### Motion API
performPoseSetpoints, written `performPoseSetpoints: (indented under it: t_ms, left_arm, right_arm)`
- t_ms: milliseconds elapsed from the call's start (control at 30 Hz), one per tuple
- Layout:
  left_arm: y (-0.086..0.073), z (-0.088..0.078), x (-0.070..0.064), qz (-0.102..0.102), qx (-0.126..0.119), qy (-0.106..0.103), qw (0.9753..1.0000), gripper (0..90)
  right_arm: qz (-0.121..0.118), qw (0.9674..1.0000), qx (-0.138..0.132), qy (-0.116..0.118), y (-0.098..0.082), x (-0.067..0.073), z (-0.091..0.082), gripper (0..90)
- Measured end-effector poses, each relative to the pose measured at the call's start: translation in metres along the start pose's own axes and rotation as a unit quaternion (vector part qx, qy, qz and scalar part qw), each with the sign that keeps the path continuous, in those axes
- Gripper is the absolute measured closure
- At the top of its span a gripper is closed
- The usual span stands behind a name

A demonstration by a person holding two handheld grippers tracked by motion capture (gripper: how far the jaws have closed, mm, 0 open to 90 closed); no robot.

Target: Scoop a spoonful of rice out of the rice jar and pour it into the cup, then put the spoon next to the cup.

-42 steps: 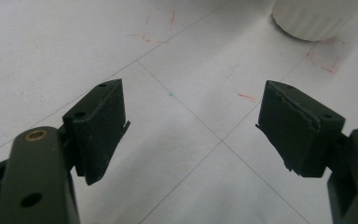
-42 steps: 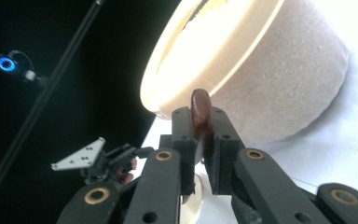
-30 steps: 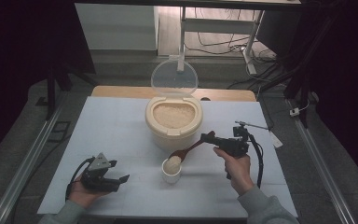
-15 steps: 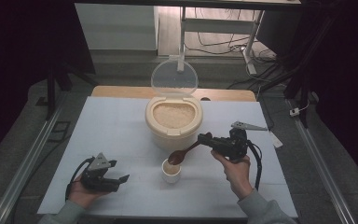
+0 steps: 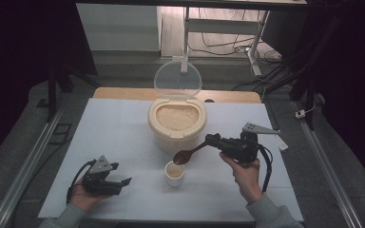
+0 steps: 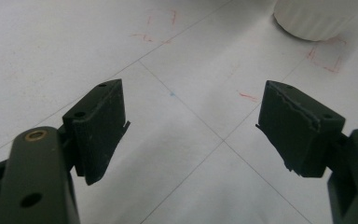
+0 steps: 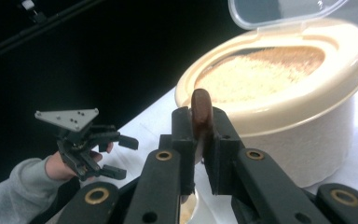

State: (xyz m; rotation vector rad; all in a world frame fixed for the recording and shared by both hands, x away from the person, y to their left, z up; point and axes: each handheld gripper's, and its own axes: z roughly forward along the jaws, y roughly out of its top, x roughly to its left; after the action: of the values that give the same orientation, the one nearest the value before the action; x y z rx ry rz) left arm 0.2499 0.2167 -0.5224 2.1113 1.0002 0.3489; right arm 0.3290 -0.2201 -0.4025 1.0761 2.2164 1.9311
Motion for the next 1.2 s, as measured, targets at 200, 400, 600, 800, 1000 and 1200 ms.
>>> performPoseSetpoints:
  t_ms: [200, 400, 600, 800, 1000, 1200]
  left_arm:
    - [0.000, -0.001, 0.000, -0.001, -0.004, 0.002, 1.0000, 23.0]
    - [0.001, 0.000, 0.000, -0.001, -0.005, 0.001, 1.0000, 23.0]
    - [0.001, -0.001, 0.000, -0.002, -0.005, 0.000, 1.0000, 23.1]
    - [0.001, 0.000, -0.001, -0.001, -0.004, 0.002, 1.0000, 23.0]
    - [0.001, 0.000, 0.000, -0.002, -0.003, 0.002, 1.0000, 23.0]
    - [0.001, 0.000, -0.001, 0.000, -0.003, 0.001, 1.0000, 23.0]
  right_arm:
    - [-0.010, 0.9999, -0.009, -0.003, 0.009, -0.003, -0.020, 82.4]
    - [0.001, 0.9999, 0.014, -0.007, 0.014, -0.008, -0.041, 82.4]
    - [0.003, 0.9984, 0.056, -0.003, 0.010, -0.013, -0.047, 82.4]
    - [0.006, 0.9950, 0.100, -0.003, -0.001, -0.014, -0.038, 82.4]
    - [0.012, 0.9896, 0.143, 0.008, -0.010, -0.017, -0.023, 82.4]
    - [0.018, 0.9818, 0.188, 0.017, -0.022, -0.020, -0.002, 82.3]
